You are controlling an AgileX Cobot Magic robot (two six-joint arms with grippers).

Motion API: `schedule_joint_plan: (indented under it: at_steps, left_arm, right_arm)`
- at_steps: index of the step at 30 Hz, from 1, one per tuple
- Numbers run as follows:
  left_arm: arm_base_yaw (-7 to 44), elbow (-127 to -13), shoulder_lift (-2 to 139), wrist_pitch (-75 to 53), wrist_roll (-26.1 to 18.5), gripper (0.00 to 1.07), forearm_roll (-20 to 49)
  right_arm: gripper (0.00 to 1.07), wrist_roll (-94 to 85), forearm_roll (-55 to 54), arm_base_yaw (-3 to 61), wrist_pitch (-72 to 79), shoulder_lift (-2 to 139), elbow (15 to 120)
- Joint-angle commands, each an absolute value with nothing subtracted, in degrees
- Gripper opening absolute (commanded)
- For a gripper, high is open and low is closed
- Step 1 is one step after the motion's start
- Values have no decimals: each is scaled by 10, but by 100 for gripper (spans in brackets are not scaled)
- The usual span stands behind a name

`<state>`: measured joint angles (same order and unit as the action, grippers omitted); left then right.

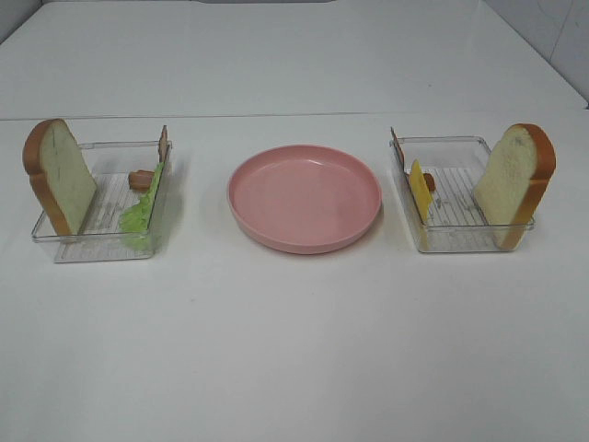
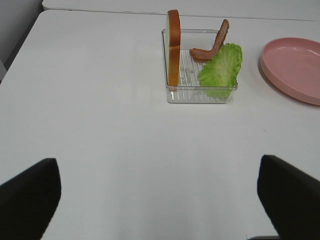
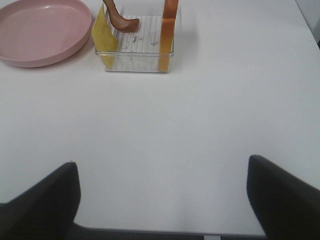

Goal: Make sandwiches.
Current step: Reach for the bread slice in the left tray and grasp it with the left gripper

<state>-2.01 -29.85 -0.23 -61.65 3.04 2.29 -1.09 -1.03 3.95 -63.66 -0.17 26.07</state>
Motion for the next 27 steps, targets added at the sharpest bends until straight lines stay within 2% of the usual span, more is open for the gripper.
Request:
schedule_joint_plan:
  at_steps: [1, 27]
  left_arm:
    - [-21, -297, -13, -615, 29, 100, 26]
    - [-21, -305, 1, -608, 31, 100, 26]
  right_arm:
    - [87, -19, -9, 36, -630, -20, 259]
    - [87, -19, -9, 36, -630, -20, 259]
